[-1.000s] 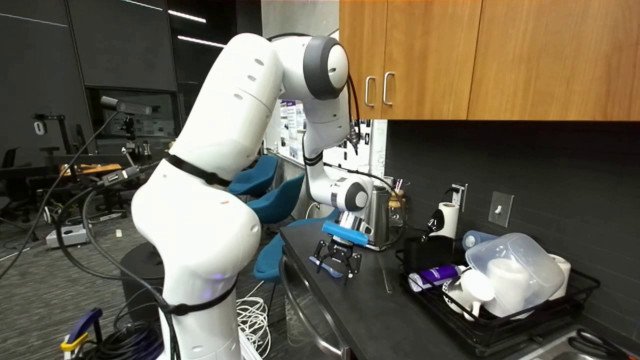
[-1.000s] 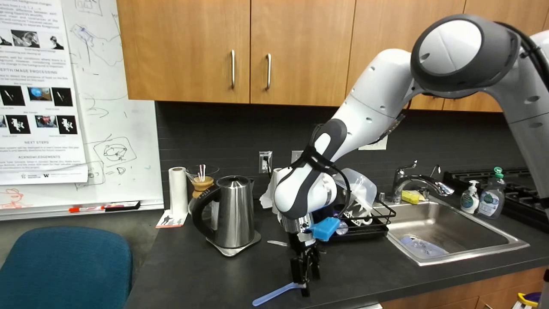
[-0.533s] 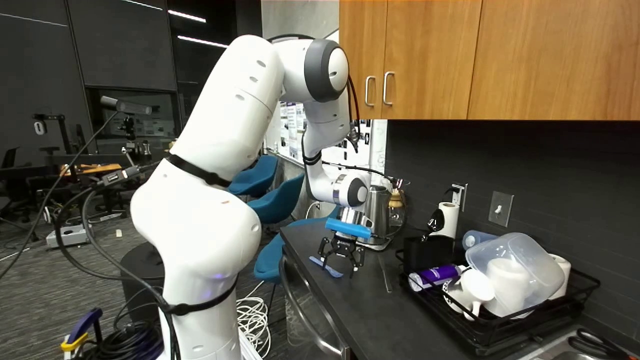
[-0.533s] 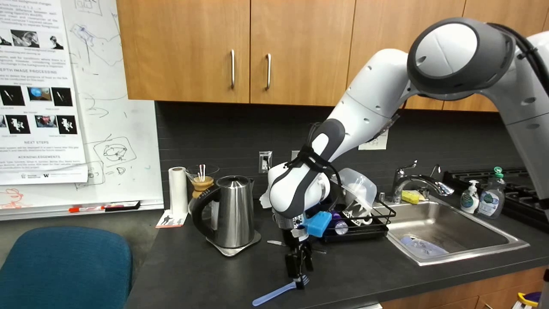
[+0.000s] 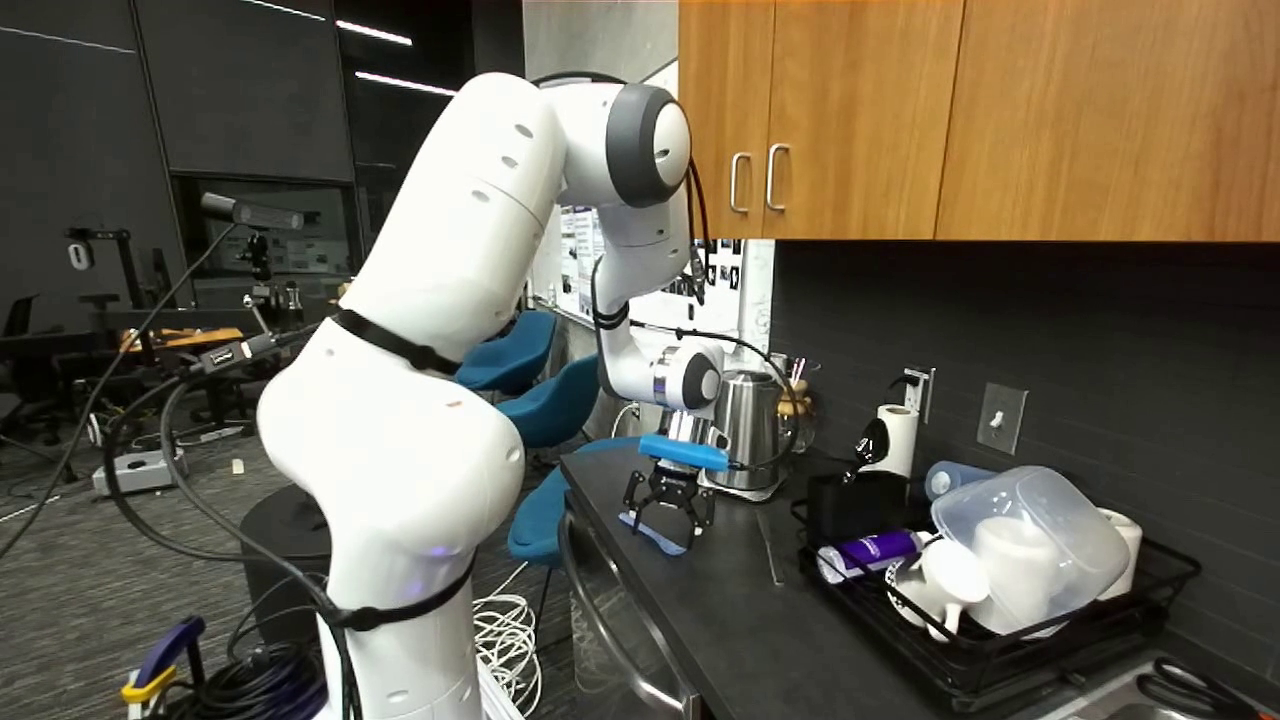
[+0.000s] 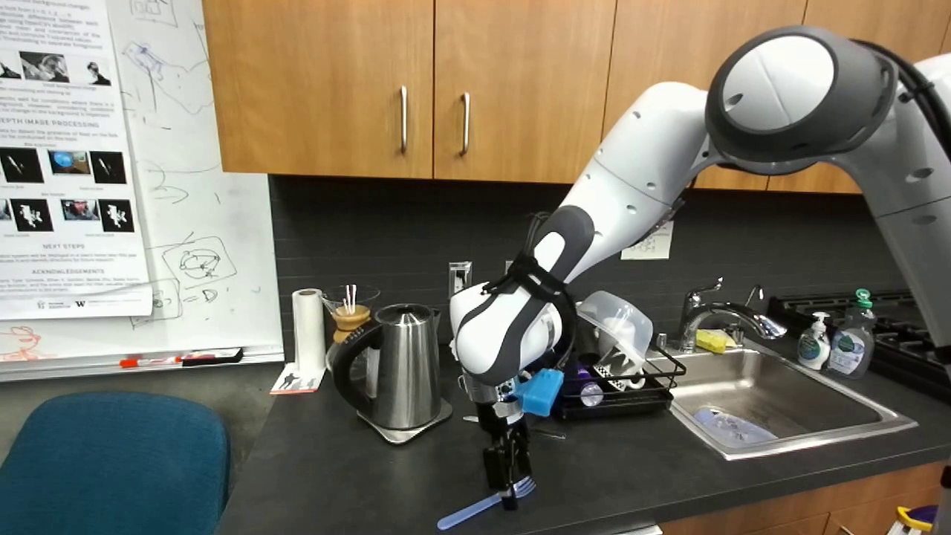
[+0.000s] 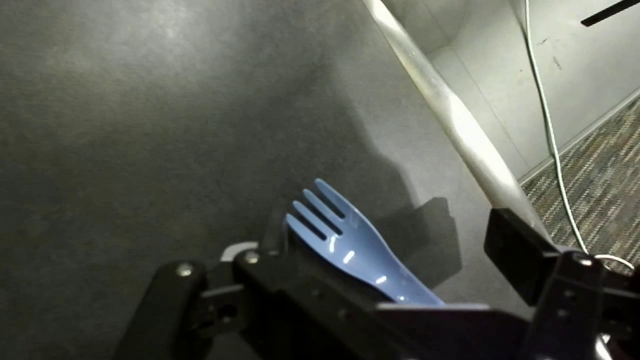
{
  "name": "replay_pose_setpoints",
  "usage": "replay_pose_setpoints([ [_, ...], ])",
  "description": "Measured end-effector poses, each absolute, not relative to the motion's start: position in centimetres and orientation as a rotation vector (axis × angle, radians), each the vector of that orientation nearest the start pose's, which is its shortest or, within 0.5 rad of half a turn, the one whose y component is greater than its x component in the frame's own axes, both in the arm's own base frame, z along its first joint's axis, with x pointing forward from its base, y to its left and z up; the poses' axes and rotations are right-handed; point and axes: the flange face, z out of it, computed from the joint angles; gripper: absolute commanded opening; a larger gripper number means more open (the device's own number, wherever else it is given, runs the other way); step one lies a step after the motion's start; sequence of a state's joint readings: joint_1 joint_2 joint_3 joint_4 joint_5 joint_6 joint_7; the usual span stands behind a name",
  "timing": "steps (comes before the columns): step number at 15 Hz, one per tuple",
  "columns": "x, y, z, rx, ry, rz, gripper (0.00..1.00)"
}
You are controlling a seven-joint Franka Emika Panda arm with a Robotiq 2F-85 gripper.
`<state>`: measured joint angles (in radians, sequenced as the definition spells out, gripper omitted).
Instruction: Put the blue fork onto the dish rack
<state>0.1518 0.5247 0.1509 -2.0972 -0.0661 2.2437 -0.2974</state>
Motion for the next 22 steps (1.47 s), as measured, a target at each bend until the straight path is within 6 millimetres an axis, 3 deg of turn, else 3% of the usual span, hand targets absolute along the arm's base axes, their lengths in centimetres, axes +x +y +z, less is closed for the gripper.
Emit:
replay_pose_setpoints([
  [13, 51.3, 15.2, 13.3, -2.946, -1.014, 0.590, 1.00],
  [14, 51.3, 15.2, 13.3, -2.948, -1.013, 0.590, 0.75],
  [16, 51.3, 15.3, 13.2, -2.950, -1.011, 0.590, 0.68],
  [22, 52.0, 14.8, 13.8, -2.981, -0.962, 0.569, 0.24],
])
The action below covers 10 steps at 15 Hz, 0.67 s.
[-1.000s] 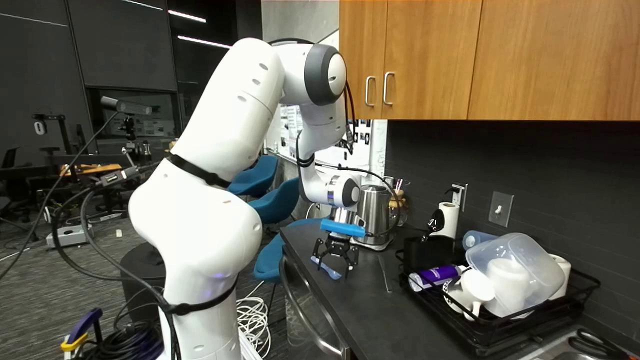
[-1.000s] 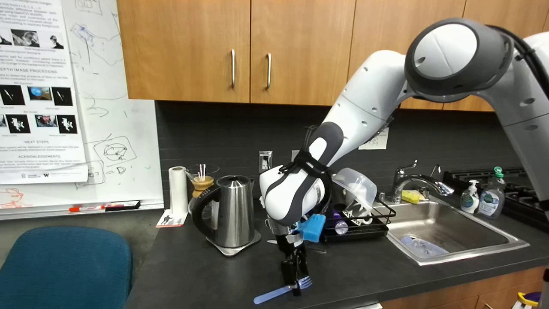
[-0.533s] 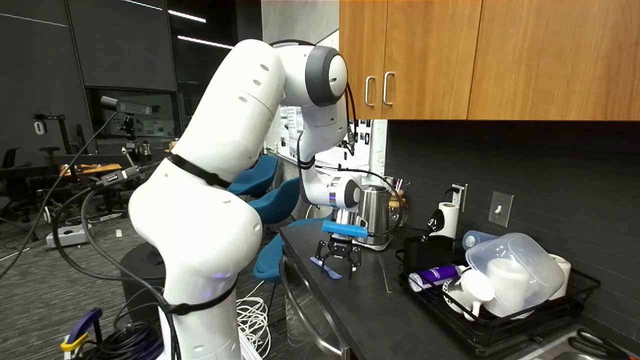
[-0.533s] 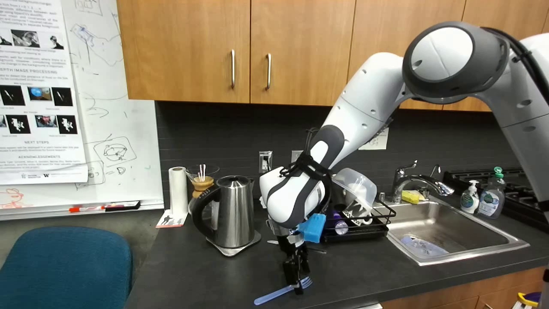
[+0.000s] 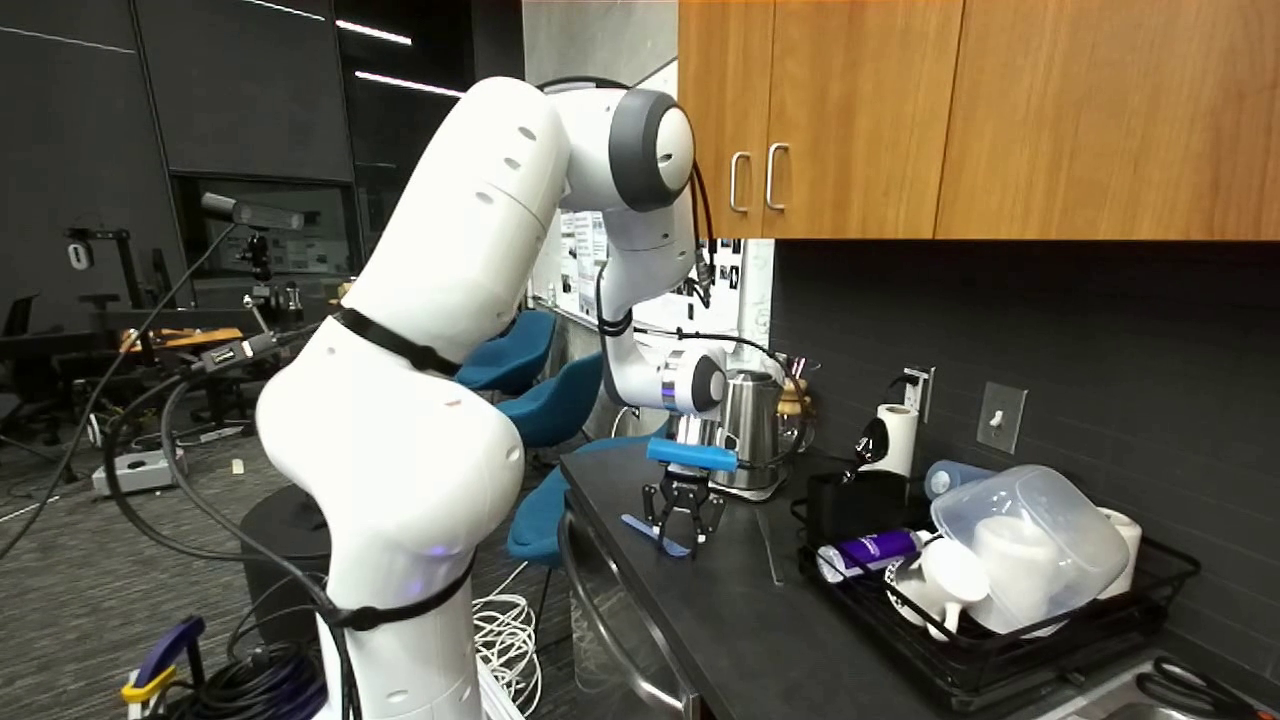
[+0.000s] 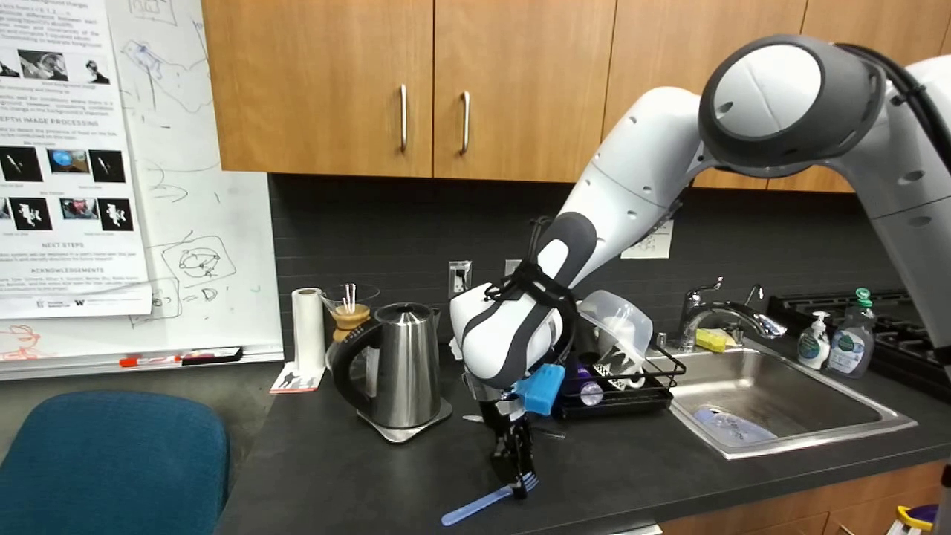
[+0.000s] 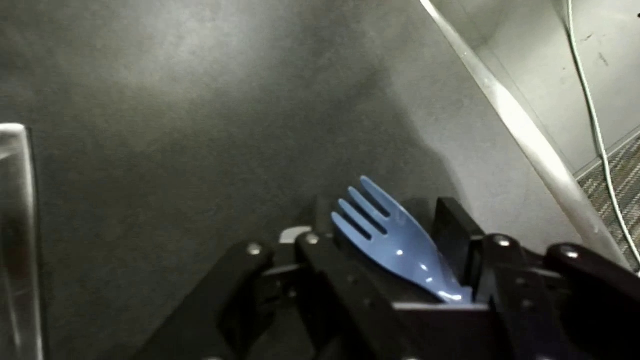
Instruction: Put the blue fork onto the dish rack
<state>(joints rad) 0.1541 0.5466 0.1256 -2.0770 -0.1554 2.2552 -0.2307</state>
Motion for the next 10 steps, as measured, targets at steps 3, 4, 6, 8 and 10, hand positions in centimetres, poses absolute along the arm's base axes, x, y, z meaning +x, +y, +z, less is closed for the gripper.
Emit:
replay_pose_setpoints([
  [3, 52.6, 14.0, 14.0, -2.997, -0.928, 0.557, 0.01],
  [4, 52.8, 13.7, 14.1, -3.000, -0.920, 0.555, 0.00],
  [6, 52.9, 13.3, 14.0, -3.005, -0.904, 0.555, 0.01],
  [8, 52.9, 13.2, 14.1, -3.008, -0.895, 0.555, 0.02],
  [10, 52.9, 13.2, 14.1, -3.011, -0.889, 0.554, 0.02],
])
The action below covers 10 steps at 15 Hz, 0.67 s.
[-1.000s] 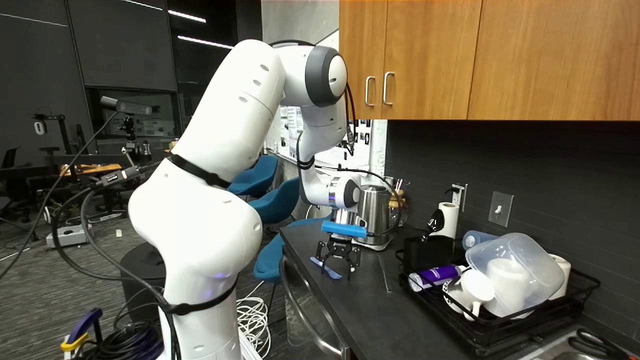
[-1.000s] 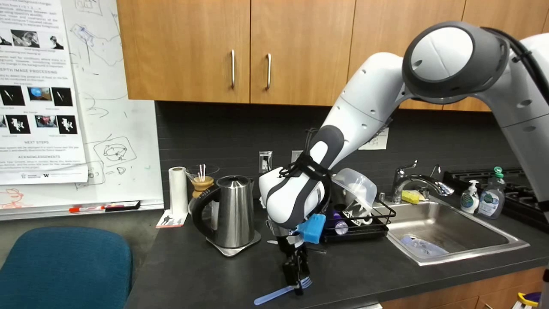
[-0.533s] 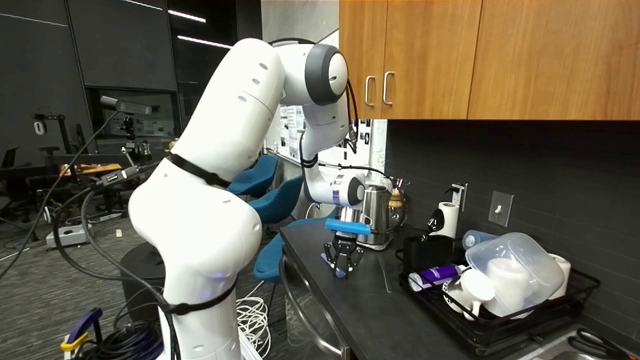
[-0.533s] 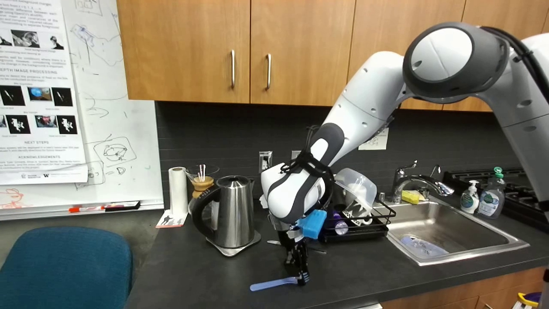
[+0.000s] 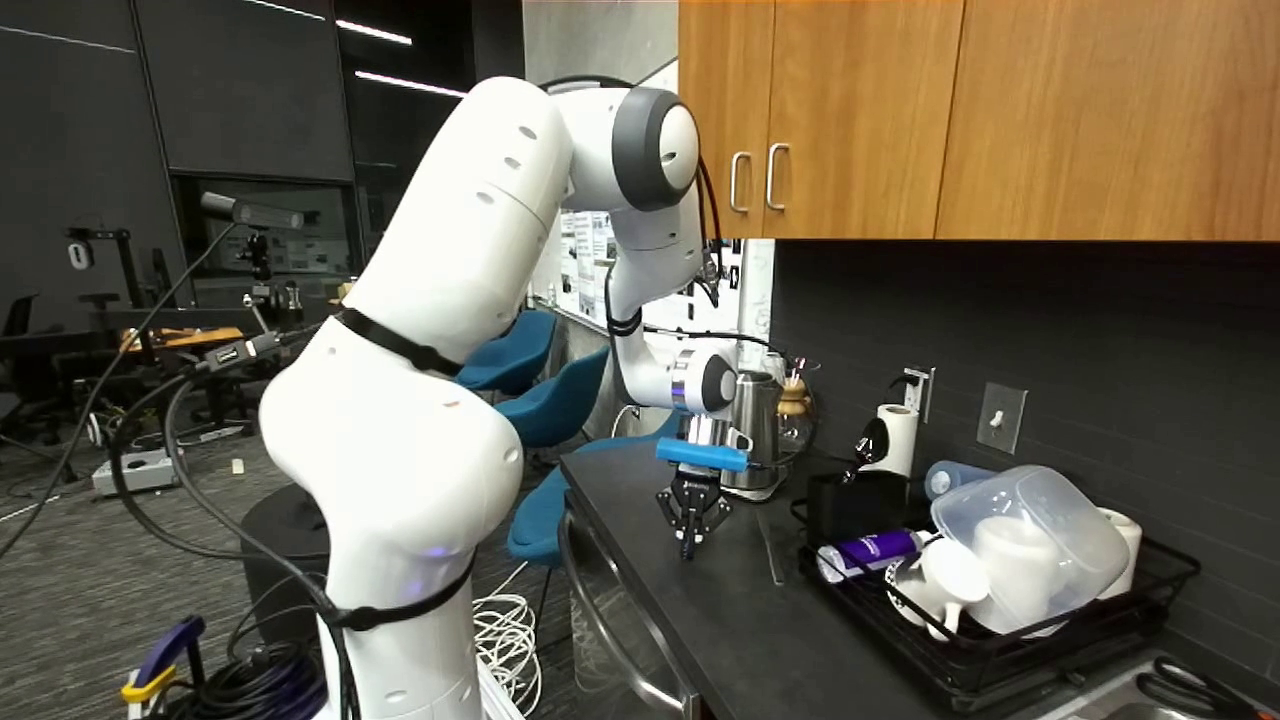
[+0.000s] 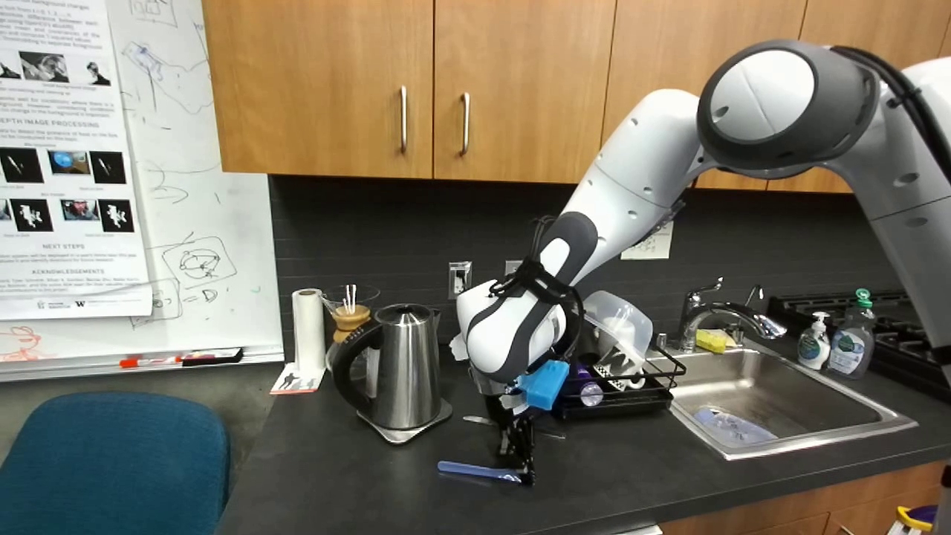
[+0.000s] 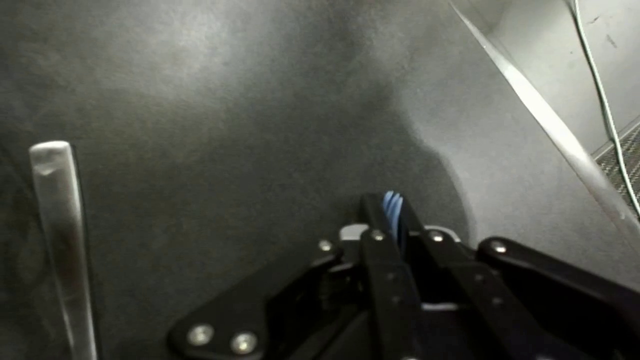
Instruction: Put the blue fork onto the dish rack
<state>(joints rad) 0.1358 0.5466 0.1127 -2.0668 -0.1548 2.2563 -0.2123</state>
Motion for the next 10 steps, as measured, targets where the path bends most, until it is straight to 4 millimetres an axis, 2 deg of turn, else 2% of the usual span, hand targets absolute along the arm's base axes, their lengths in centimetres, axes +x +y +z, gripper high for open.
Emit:
replay_pose_setpoints([
  [6, 53.3, 12.8, 14.7, -3.022, -0.866, 0.516, 0.02],
  [10, 53.4, 10.5, 16.8, -3.041, -0.778, 0.474, 0.02],
])
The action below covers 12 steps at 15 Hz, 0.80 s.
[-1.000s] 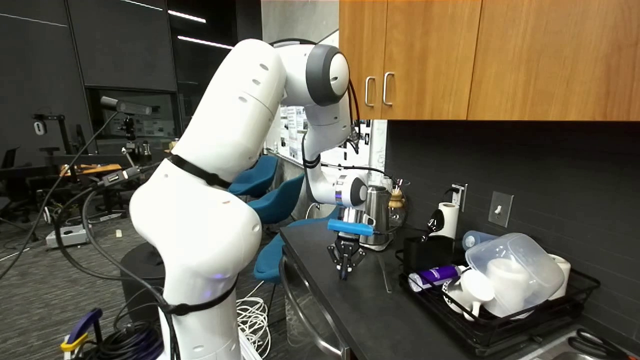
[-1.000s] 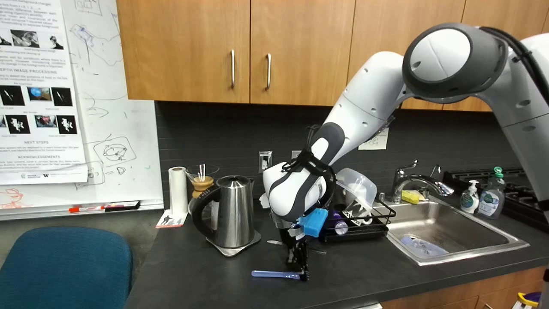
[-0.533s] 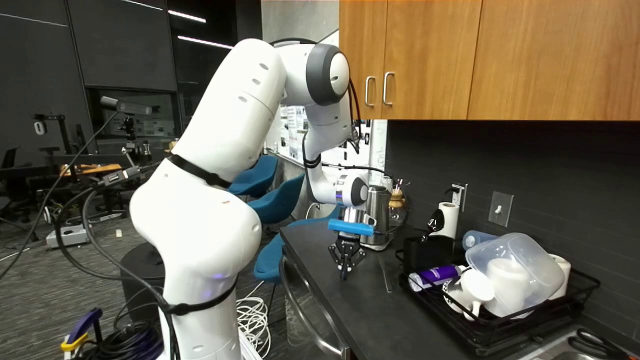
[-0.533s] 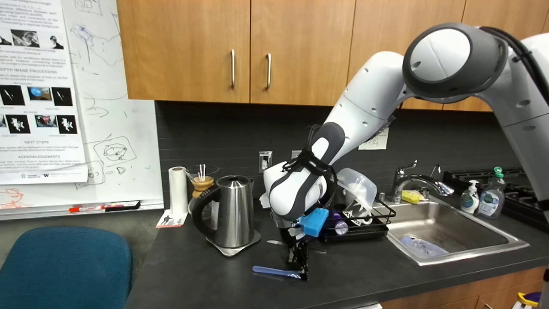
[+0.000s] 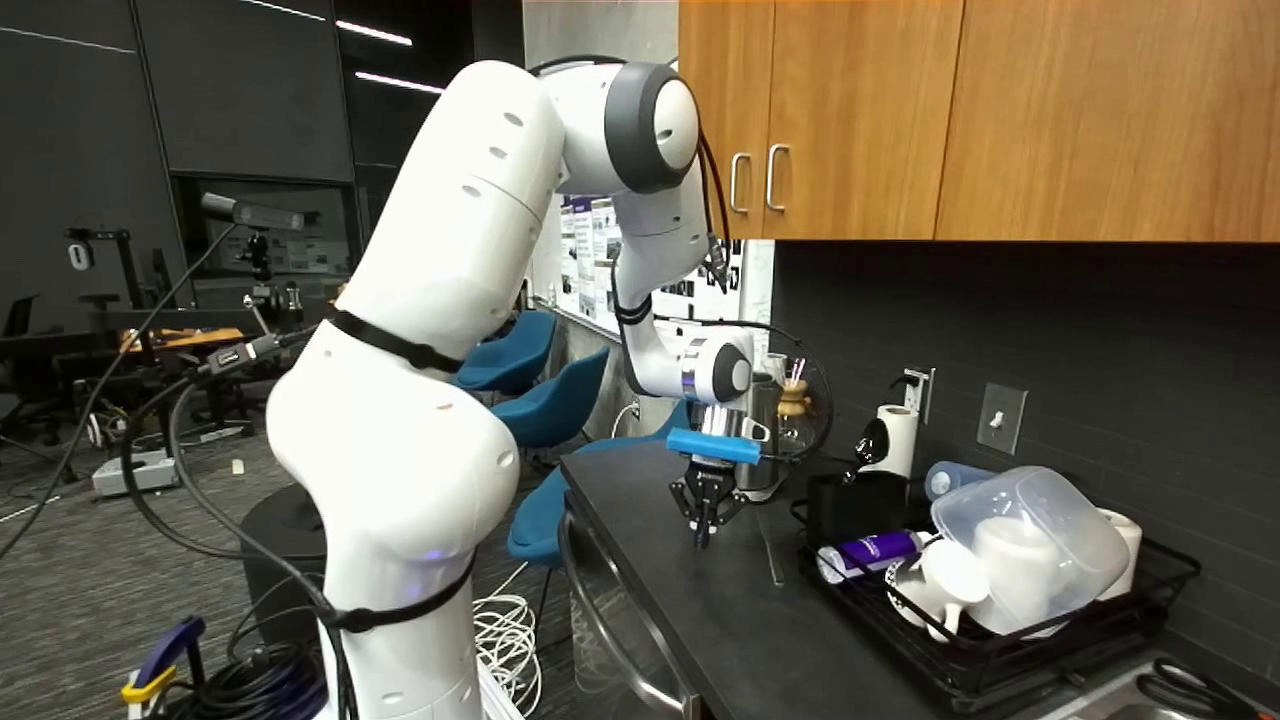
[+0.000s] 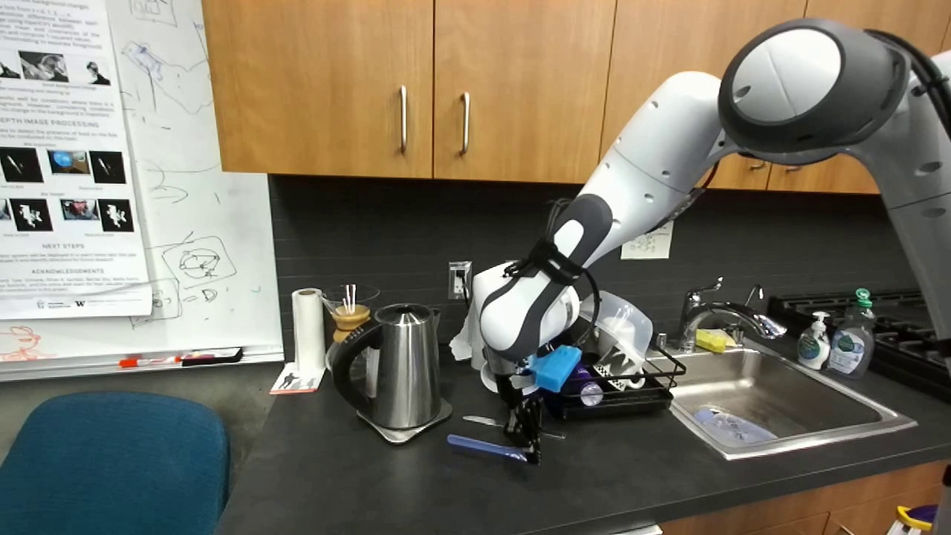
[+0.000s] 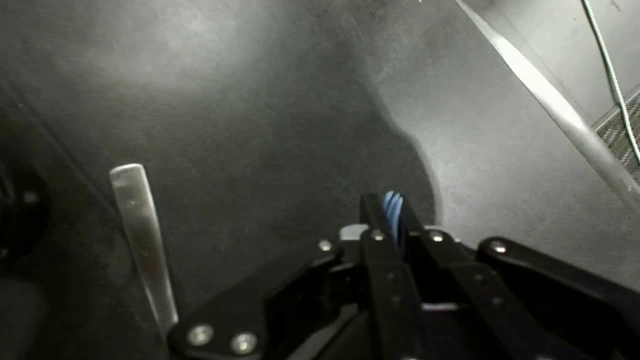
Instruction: Put the blue fork onto the dish rack
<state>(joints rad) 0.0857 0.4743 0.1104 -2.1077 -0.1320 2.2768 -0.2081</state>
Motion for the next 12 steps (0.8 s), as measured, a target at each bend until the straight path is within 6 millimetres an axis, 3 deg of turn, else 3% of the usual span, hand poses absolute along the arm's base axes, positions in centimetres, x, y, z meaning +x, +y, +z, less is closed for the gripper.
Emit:
replay_pose_setpoints([
  [7, 52.2, 3.8, 20.2, -3.069, -0.498, 0.402, 0.02],
  [12, 52.1, 1.0, 23.7, -3.083, -0.365, 0.289, 0.02],
])
